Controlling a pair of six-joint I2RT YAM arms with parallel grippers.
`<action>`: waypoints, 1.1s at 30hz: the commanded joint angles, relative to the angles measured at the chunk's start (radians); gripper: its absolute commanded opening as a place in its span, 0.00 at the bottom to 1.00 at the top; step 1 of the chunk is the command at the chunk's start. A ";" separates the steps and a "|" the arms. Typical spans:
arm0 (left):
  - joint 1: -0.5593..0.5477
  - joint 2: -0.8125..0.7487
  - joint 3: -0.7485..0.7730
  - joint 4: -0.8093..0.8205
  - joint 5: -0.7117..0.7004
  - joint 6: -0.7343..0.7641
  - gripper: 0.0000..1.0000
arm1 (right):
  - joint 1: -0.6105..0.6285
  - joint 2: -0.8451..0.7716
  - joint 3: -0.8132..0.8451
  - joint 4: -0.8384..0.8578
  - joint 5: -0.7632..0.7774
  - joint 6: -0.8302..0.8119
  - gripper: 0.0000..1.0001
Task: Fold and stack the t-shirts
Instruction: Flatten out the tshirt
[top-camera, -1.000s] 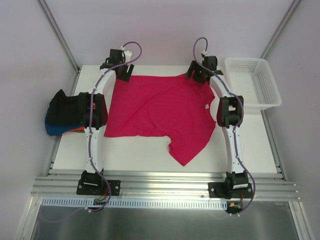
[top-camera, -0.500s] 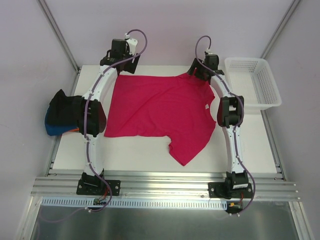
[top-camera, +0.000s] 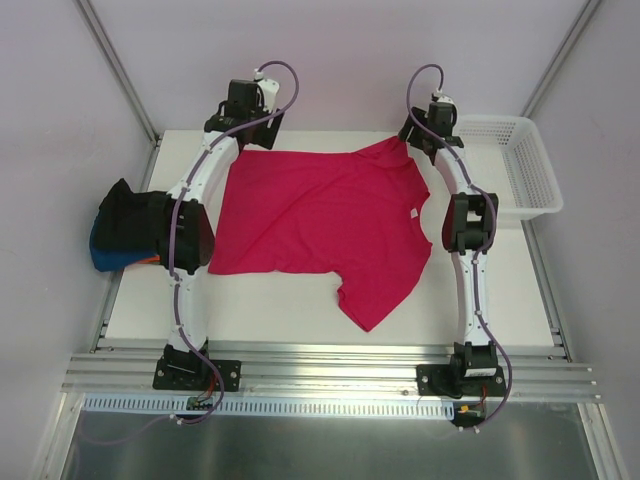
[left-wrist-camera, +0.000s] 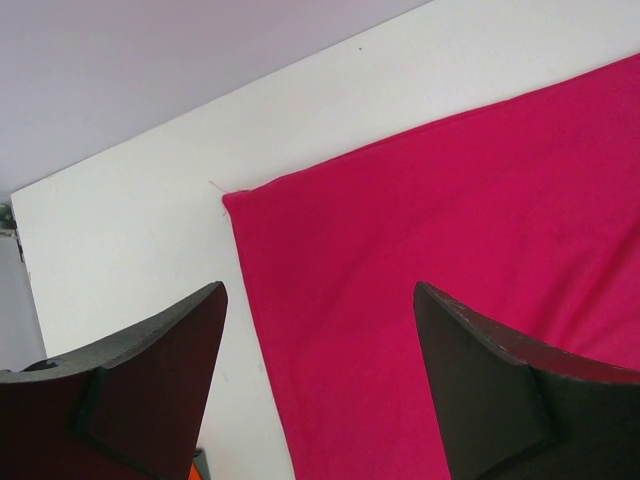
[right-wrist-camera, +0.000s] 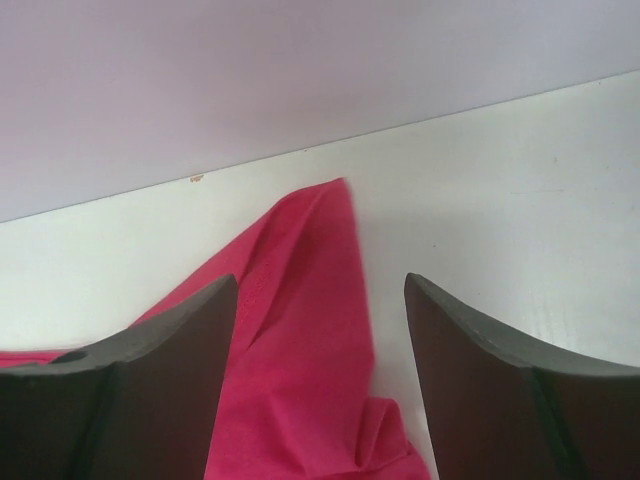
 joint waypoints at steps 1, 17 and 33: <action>-0.024 -0.017 0.018 -0.017 -0.024 -0.017 0.76 | 0.014 -0.041 -0.014 -0.048 0.001 0.052 0.71; -0.022 -0.101 -0.217 -0.044 0.124 -0.060 0.72 | -0.051 -0.465 -0.414 -0.035 -0.029 -0.153 0.84; 0.022 -0.489 -0.710 -0.158 0.260 -0.133 0.70 | -0.031 -0.785 -0.800 -0.804 -0.762 -0.248 0.78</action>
